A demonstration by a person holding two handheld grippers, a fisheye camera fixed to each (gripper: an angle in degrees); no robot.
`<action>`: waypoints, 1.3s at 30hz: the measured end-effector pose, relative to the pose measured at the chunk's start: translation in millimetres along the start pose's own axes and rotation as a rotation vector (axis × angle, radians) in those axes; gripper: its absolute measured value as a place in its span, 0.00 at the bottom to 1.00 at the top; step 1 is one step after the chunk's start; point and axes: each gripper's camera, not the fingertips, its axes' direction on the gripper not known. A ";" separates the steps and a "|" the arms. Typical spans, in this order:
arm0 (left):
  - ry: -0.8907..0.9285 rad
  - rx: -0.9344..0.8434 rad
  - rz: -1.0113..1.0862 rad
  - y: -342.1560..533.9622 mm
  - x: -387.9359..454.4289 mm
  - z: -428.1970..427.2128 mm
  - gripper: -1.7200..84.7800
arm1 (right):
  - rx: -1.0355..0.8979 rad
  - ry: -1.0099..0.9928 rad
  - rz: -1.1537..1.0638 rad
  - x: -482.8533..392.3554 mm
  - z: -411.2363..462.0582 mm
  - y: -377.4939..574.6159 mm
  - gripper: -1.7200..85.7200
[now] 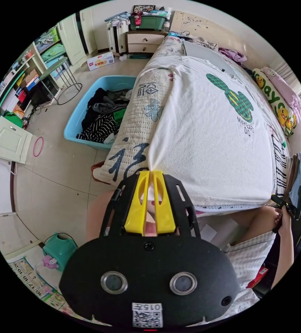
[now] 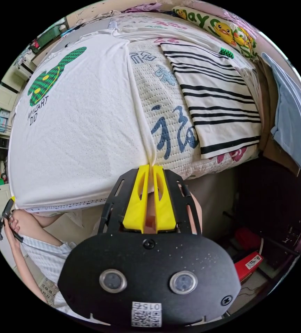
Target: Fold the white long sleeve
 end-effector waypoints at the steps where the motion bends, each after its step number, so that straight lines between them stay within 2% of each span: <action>1: -0.001 0.001 0.000 -0.5 1.7 -1.0 0.02 | 0.000 -0.007 0.006 0.0 0.9 -0.4 0.03; 7: -0.023 0.004 0.005 -5.1 18.6 -10.0 0.02 | -0.005 -0.039 0.018 -7.1 10.5 -6.1 0.03; 14: -0.088 -0.011 0.060 -13.3 41.4 -15.6 0.02 | -0.018 0.053 -0.040 -39.3 22.3 -13.8 0.03; 20: 0.015 -0.022 0.006 -16.9 24.6 -18.5 0.02 | -0.021 0.104 -0.099 -58.1 27.5 -15.7 0.04; 26: 0.120 -0.022 -0.041 -16.0 4.4 -19.4 0.02 | -0.026 0.014 -0.067 -46.8 24.3 -19.3 0.04; 31: 0.140 -0.029 -0.047 -16.7 -0.9 -19.1 0.02 | -0.029 -0.076 -0.042 -30.8 20.1 -21.3 0.04; 39: 0.124 -0.028 -0.048 -14.4 -2.6 -18.3 0.02 | -0.040 -0.346 0.084 15.8 19.7 -23.1 0.04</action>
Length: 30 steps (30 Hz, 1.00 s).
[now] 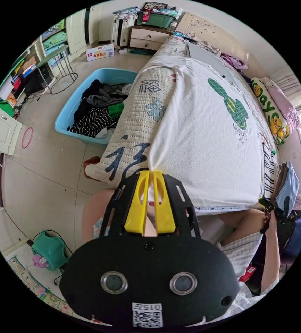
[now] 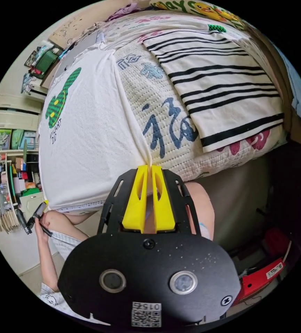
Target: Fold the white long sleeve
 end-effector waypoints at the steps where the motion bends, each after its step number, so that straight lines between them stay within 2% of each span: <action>1: 0.001 0.002 -0.002 0.5 -0.6 0.0 0.02 | -0.001 -0.002 0.001 -0.4 -0.5 -0.2 0.04; 4: 0.013 0.005 -0.017 2.3 -5.2 0.2 0.02 | 0.015 0.110 -0.066 -26.9 -1.8 4.4 0.03; 12: -0.003 0.026 -0.036 10.9 -10.4 0.8 0.02 | 0.009 0.694 -0.335 -132.0 34.2 23.8 0.02; 15: 0.013 0.014 -0.030 10.6 -16.4 2.2 0.02 | 0.007 0.784 -0.373 -143.8 37.8 27.7 0.02; 19: 0.144 -0.010 -0.088 11.6 -42.1 4.5 0.02 | -0.013 0.721 -0.354 -135.4 16.1 22.3 0.02; 23: 0.314 -0.041 -0.173 10.7 -73.8 15.4 0.02 | -0.034 0.469 -0.247 -95.8 -32.6 6.9 0.02; 26: 0.287 -0.034 -0.155 8.3 -69.9 17.1 0.02 | -0.023 0.263 -0.156 -57.5 -66.3 2.8 0.02; 29: 0.166 -0.006 -0.085 9.7 -48.5 13.5 0.02 | -0.043 0.167 -0.145 -36.8 -91.9 -0.2 0.02; 30: 0.118 0.004 -0.061 11.2 -40.1 12.4 0.02 | -0.058 0.073 -0.153 -25.3 -104.4 -2.3 0.02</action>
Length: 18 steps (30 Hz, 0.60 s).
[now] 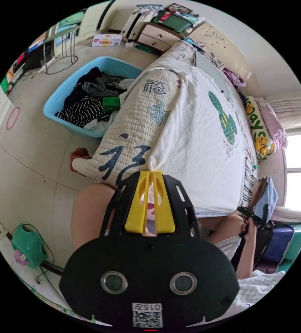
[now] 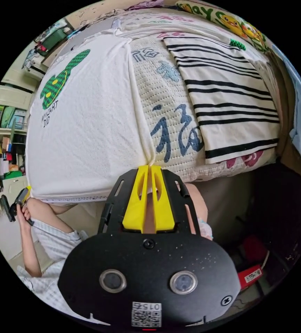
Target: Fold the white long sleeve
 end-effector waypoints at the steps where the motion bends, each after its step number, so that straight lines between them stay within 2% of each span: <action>1: -0.021 0.005 0.010 1.1 3.7 0.0 0.02 | -0.006 -0.056 -0.002 8.7 -5.8 0.1 0.02; 4: -0.093 -0.001 0.051 2.6 16.2 1.0 0.02 | 0.001 -0.227 -0.023 58.4 -47.6 4.6 0.01; 6: -0.082 -0.012 0.046 2.4 13.3 2.4 0.02 | 0.129 -0.535 -0.053 107.8 -102.6 7.6 0.01; 7: -0.071 -0.012 0.038 2.7 11.0 2.5 0.02 | 0.169 -0.617 -0.050 121.6 -116.8 5.3 0.01; 8: -0.043 -0.012 0.019 3.0 5.5 3.0 0.02 | 0.294 -0.720 -0.010 150.8 -147.4 -0.8 0.01; 9: -0.016 -0.015 0.000 2.8 0.0 3.7 0.02 | 0.433 -0.708 0.012 174.2 -180.1 -8.3 0.01; 13: 0.039 -0.034 -0.044 1.7 -11.6 6.6 0.02 | 0.655 -0.542 -0.002 213.1 -262.9 -56.7 0.01; 14: 0.042 -0.035 -0.044 2.0 -12.5 7.2 0.02 | 0.708 -0.490 0.056 226.7 -280.8 -78.9 0.02; 16: 0.032 -0.038 -0.038 1.1 -11.2 8.5 0.02 | 0.694 -0.478 0.088 234.9 -294.3 -118.9 0.02; 18: 0.010 -0.042 -0.040 0.4 -8.4 10.6 0.02 | 0.528 -0.544 -0.060 192.8 -284.4 -162.3 0.02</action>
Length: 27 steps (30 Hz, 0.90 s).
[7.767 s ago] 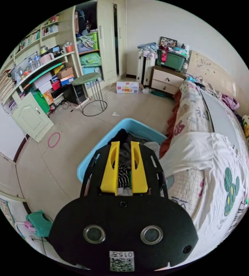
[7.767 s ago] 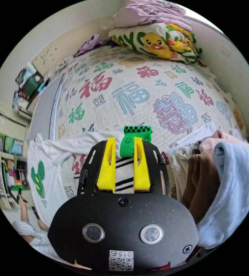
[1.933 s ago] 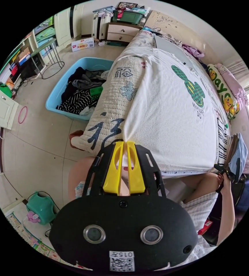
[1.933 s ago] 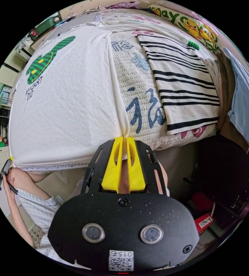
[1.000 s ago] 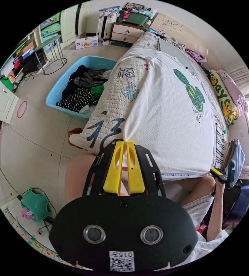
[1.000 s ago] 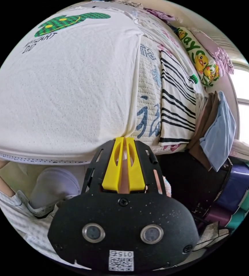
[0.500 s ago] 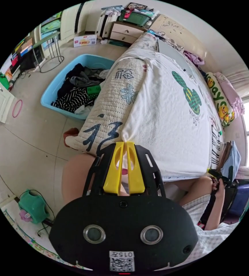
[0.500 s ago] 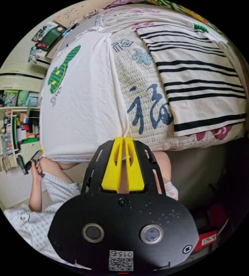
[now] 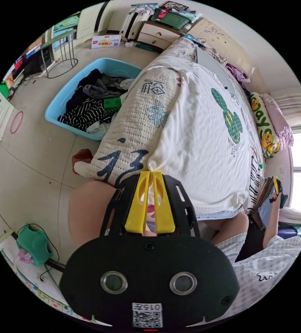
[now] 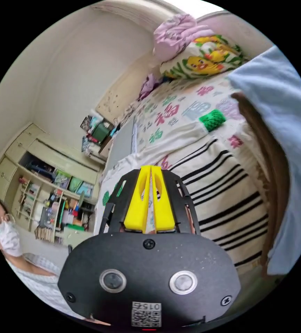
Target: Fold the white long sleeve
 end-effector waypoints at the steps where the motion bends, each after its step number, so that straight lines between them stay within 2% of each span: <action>1: -0.006 0.001 0.001 0.5 0.7 0.2 0.02 | -0.044 -0.006 -0.045 -12.0 14.5 2.0 0.02; 3: -0.023 0.013 0.016 4.4 2.1 0.9 0.02 | -0.194 0.000 -0.192 -57.8 65.0 37.1 0.03; 5: -0.020 0.017 0.023 7.3 0.1 1.2 0.02 | -0.249 -0.046 -0.234 -79.1 85.4 79.6 0.05; 8: 0.017 0.019 0.016 11.0 -9.1 2.2 0.02 | -0.301 -0.086 -0.237 -99.3 92.3 156.3 0.08; 12: 0.066 0.024 0.010 16.0 -21.7 4.0 0.02 | -0.404 0.160 -0.189 -106.0 92.2 246.0 0.12; 15: 0.076 0.039 0.009 21.6 -26.1 4.5 0.02 | -0.461 0.113 -0.120 -97.4 99.0 284.2 0.16; 23: 0.021 0.092 0.029 37.4 -24.4 4.9 0.02 | -0.412 0.073 -0.030 -78.2 138.7 284.1 0.10; 27: 0.099 0.105 -0.005 44.1 -43.4 3.2 0.01 | -0.439 -0.001 0.050 -62.1 160.9 286.8 0.06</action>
